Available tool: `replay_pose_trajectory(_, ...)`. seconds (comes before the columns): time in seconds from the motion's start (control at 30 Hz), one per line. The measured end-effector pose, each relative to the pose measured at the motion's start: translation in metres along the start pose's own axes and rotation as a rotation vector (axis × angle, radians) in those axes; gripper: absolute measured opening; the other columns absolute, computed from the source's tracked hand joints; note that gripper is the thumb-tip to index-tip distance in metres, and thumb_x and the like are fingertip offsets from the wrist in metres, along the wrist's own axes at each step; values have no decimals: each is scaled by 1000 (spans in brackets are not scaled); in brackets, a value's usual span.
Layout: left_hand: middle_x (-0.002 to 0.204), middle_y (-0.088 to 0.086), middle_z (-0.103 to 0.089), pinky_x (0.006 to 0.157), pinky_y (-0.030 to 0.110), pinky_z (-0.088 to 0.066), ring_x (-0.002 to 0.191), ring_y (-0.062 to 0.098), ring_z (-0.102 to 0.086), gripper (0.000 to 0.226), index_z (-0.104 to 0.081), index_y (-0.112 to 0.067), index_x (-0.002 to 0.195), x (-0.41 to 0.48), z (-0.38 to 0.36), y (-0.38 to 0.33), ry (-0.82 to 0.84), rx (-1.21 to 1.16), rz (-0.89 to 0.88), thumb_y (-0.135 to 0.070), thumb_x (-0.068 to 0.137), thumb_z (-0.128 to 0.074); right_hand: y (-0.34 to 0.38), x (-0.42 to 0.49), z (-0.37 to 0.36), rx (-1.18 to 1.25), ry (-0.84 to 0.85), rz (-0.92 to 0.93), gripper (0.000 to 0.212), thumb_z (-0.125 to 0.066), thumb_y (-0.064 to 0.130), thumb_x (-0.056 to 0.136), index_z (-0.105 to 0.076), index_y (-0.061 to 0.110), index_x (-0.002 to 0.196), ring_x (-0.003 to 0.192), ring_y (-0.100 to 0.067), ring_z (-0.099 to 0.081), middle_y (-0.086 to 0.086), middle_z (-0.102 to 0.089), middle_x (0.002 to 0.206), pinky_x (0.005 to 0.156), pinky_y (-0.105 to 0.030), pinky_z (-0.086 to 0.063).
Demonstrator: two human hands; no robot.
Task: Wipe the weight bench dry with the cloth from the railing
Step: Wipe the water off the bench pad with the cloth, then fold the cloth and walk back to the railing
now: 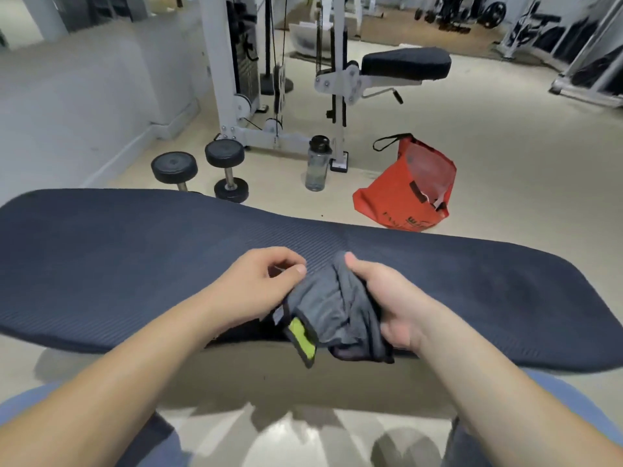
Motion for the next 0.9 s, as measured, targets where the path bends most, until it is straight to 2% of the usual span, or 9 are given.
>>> replay_pose_trajectory(0.1, 72, -8, -65, 79, 29, -50, 66, 13, -60, 42, -71, -28, 79, -6, -14, 1, -20, -402, 194, -65, 92, -54, 20, -6, -2, 317, 159, -8, 75, -49, 60, 101, -64, -5, 135, 124, -42, -67, -28, -67, 134, 111, -50, -47)
replay_pose_trajectory(0.13, 76, -11, -67, 79, 29, -50, 69, 10, -64, 47, -71, -25, 84, -7, -25, 1, 17, -579, 249, -67, 93, -51, 24, -5, -5, 396, 210, -7, 81, -49, 64, 100, -62, -6, 138, 129, -44, -62, -29, -63, 139, 117, -51, -41)
replay_pose_trajectory(0.2, 109, -7, -78, 95, 38, -52, 101, 12, -75, 55, -73, -25, 114, -9, -44, -2, 123, -801, 307, -67, 95, -43, 23, 1, -8, 460, 286, 0, 87, -53, 69, 96, -59, -5, 141, 136, -44, -56, -29, -58, 145, 123, -52, -32)
replay_pose_trajectory(0.3, 125, 0, -75, 106, 44, -47, 118, 20, -70, 59, -71, -23, 126, -2, -55, -3, 180, -751, 325, -65, 92, -47, 15, 13, -1, 445, 289, 27, 67, -64, 49, 98, -60, -3, 141, 136, -41, -57, -27, -60, 144, 123, -51, -34)
replay_pose_trajectory(0.47, 110, 11, -80, 104, 50, -52, 104, 30, -76, 25, -78, -15, 112, 37, -60, 8, 87, -656, 370, -20, 89, -74, 35, 47, 51, 55, -13, 245, 25, -66, 12, 99, -72, 2, 121, 109, -35, -75, -19, -78, 115, 99, -49, -59)
replay_pose_trajectory(0.67, 107, 14, -79, 82, 38, -63, 100, 30, -76, 30, -71, -14, 113, 86, -56, 7, -25, -780, 358, -1, 85, -69, 47, 71, 88, 177, 87, 195, 39, -51, 6, 105, -54, 0, 143, 132, -41, -60, -24, -65, 139, 110, -48, -49)
replay_pose_trajectory(0.77, 118, 19, -75, 88, 40, -62, 108, 35, -73, 52, -64, -12, 126, 83, -69, -1, 20, -903, 440, 3, 77, -71, 52, 52, 86, 291, 114, 127, 41, -47, 7, 107, -50, -3, 147, 139, -39, -54, -25, -58, 147, 115, -46, -46)
replay_pose_trajectory(0.83, 126, 26, -70, 96, 51, -57, 116, 43, -68, 64, -62, -10, 131, 70, -79, -21, 86, -987, 501, 13, 72, -73, 55, 25, 92, 365, 28, 69, 40, -48, 9, 107, -54, -2, 145, 138, -40, -55, -26, -58, 147, 117, -52, -43)
replay_pose_trajectory(0.9, 124, 26, -70, 91, 50, -60, 115, 45, -68, 61, -66, -10, 127, 60, -77, -59, 146, -1027, 538, 11, 70, -66, 74, -14, 97, 427, -92, 19, 36, -50, 12, 106, -60, 3, 140, 131, -37, -62, -23, -65, 140, 114, -52, -47)
Point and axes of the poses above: each hand's wrist, its own x-axis towards the middle knuckle, its own z-axis out of the back of the hand, y = z × x, the point moved 9 cm from there along x, towards the middle knuckle
